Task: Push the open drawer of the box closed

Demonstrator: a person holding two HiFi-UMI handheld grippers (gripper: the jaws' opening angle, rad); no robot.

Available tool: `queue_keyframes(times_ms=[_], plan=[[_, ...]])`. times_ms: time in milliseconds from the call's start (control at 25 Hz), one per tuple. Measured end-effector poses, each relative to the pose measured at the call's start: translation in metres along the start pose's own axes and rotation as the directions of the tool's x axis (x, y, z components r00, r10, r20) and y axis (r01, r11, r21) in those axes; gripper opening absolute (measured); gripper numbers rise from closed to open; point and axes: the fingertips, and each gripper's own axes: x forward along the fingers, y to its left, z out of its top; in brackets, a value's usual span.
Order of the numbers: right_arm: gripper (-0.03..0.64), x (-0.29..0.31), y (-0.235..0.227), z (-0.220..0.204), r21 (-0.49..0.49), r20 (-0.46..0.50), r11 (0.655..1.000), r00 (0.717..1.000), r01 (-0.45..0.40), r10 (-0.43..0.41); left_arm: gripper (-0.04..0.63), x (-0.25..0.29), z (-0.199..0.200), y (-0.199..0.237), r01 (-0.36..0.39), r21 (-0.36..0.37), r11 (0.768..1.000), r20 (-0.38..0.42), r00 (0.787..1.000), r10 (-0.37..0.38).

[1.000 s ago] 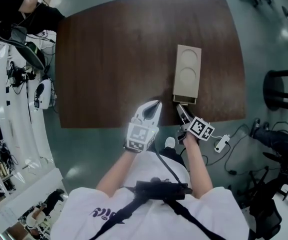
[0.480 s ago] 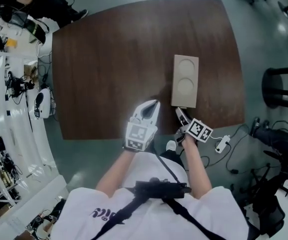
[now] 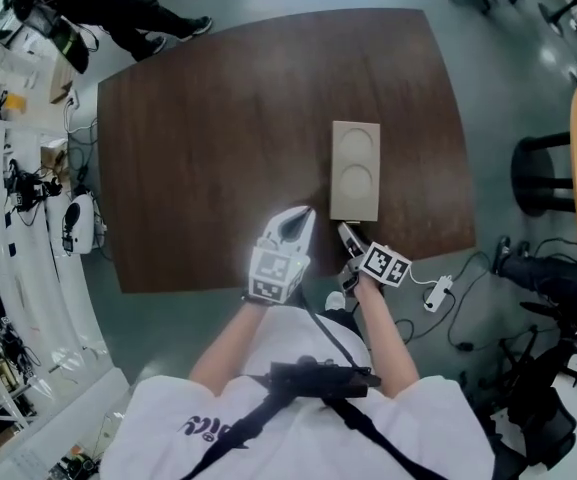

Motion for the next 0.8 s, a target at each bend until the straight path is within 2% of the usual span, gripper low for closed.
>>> queue_keyframes(times_ms=[320, 480, 640, 800], plan=[[0.178, -0.046, -0.012, -0.005, -0.041, 0.026, 0.999, 1.0, 0.0, 0.001, 0.011, -0.008, 0.01, -0.045, -0.007, 0.045, 0.999, 0.047, 0.999, 0.005], [0.177, -0.084, 0.003, -0.004, -0.141, 0.072, 0.99, 0.997, -0.019, 0.029, 0.011, -0.03, 0.005, -0.066, -0.027, 0.044, 0.999, 0.076, 0.997, 0.024], [0.176, -0.128, 0.041, 0.015, -0.339, 0.149, 0.94, 0.984, -0.039, 0.095, 0.011, -0.054, 0.019, -0.087, -0.054, 0.029, 0.998, 0.158, 0.986, 0.049], [0.176, -0.192, 0.081, 0.027, -0.528, 0.196, 0.849, 0.967, -0.036, 0.162, 0.011, -0.085, 0.041, -0.132, -0.088, -0.009, 0.996, 0.241, 0.966, 0.088]])
